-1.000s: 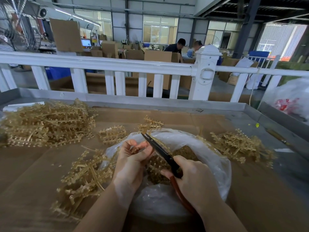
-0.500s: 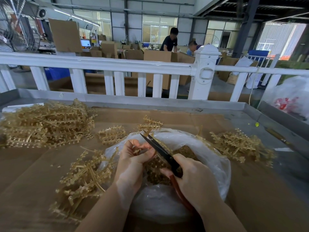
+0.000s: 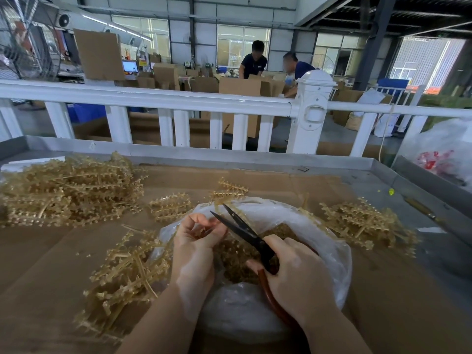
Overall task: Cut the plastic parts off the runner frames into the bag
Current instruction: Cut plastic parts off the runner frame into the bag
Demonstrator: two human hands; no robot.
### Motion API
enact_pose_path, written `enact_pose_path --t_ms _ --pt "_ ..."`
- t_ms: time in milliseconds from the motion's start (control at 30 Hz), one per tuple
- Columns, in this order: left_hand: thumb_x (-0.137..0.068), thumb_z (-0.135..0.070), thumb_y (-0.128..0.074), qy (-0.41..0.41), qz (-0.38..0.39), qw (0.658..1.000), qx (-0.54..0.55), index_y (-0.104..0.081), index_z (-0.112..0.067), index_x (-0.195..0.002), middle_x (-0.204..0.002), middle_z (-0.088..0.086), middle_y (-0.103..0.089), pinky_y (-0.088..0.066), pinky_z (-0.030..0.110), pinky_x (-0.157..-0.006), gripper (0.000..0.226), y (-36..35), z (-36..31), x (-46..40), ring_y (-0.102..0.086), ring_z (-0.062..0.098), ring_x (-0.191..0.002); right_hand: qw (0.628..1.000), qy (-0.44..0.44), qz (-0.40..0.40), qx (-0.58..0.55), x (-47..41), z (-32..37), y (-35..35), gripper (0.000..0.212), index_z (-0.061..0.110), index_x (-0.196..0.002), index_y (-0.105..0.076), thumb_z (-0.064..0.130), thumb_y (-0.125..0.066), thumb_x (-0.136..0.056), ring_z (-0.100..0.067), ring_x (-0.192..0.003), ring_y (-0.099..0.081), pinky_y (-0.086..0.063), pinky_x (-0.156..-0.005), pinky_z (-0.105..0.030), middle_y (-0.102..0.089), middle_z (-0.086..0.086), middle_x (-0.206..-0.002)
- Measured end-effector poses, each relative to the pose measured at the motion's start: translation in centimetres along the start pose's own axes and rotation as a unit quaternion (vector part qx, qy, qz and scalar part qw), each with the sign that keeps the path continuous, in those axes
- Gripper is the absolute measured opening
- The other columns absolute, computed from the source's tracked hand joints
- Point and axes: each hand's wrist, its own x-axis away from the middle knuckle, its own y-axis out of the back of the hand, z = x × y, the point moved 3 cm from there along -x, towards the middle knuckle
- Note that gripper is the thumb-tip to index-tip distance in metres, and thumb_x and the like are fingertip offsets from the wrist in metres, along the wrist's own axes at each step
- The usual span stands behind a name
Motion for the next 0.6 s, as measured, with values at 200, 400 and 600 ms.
enact_pose_path --t_ms 200,400,600 --pt "-0.08 0.02 -0.053 0.0 -0.029 0.999 -0.018 -0.063 -0.003 -0.078 -0.08 0.007 -0.069 -0.053 0.024 -0.08 0.025 -0.31 -0.25 -0.01 -0.066 0.015 -0.079 0.999 -0.037 -0.009 -0.031 -0.06 -0.67 -0.12 0.028 0.031 -0.091 -0.061 0.057 -0.056 -0.079 -0.01 -0.074 -0.057 -0.044 -0.065 -0.023 -0.06 0.013 -0.075" --pt "-0.081 0.019 -0.052 0.031 -0.03 0.999 0.018 -0.069 -0.004 -0.087 -0.085 0.005 -0.075 -0.056 0.016 -0.068 0.03 -0.01 -0.04 -0.29 -0.071 0.009 -0.078 0.997 -0.054 -0.004 -0.05 -0.16 -0.76 -0.06 0.031 0.032 -0.091 -0.061 0.059 -0.052 -0.078 -0.008 -0.076 -0.056 -0.043 -0.067 -0.023 -0.059 0.013 -0.076" --pt "-0.059 0.004 -0.068 0.01 -0.007 1.0 0.019 -0.069 -0.013 -0.097 -0.102 0.004 -0.074 -0.057 0.026 -0.077 0.042 0.19 -0.14 -0.16 -0.07 0.014 -0.088 0.997 -0.057 0.012 -0.054 -0.07 -0.75 -0.01 0.03 0.035 -0.092 -0.06 0.06 -0.053 -0.078 -0.007 -0.079 -0.054 -0.042 -0.069 -0.022 -0.059 0.013 -0.078"
